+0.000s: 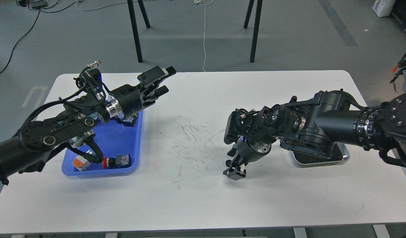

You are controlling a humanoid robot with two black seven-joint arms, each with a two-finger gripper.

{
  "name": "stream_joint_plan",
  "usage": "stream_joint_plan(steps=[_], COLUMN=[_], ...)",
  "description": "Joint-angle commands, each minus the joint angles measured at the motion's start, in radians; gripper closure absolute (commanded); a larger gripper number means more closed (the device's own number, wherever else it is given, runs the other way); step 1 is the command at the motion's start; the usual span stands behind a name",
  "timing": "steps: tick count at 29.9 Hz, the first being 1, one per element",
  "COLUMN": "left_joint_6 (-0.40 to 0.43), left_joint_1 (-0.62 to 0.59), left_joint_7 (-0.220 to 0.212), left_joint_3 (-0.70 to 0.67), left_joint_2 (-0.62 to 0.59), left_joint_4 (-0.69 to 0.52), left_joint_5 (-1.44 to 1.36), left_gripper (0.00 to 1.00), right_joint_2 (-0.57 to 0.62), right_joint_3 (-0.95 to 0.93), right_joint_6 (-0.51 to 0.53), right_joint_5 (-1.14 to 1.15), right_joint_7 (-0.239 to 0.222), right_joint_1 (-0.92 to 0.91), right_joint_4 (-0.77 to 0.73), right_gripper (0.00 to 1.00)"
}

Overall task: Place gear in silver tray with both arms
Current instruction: 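Lower the right gripper onto the gear and grasp it, then lift the gear with the right gripper over the silver tray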

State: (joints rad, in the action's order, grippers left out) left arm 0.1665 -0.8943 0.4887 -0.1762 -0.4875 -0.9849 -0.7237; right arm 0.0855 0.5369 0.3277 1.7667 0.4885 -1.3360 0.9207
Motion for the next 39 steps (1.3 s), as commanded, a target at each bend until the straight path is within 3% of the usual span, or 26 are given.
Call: stream_joint_plan(steps=[1,15,29,39], left_joint_6=[-0.001,-0.008,-0.013,-0.013], left_joint_1=[0.0,0.002,0.002,0.002], left_joint_7=[0.0,0.0,0.0,0.0], left_joint_3=[0.0,0.0,0.001,0.001], left_joint_2=[0.003,0.004,0.01,0.014], left_joint_4=[0.0,0.0,0.0,0.0], left_joint_5=[0.0,0.0,-0.002,-0.017], left_gripper=[0.0,0.0,0.0,0.0], right_joint_2=[-0.001,-0.003,0.002,0.095], right_joint_3=[0.0,0.0,0.003,0.006], right_joint_6=[0.001,0.004,0.037,0.083], right_joint_5=[0.0,0.002,0.002,0.005], right_joint_7=[0.0,0.0,0.0,0.0], right_joint_1=[-0.002,-0.055,-0.08,-0.124], right_joint_4=[-0.003,0.003,0.0,-0.003], right_gripper=[0.58,0.79,0.81,0.81])
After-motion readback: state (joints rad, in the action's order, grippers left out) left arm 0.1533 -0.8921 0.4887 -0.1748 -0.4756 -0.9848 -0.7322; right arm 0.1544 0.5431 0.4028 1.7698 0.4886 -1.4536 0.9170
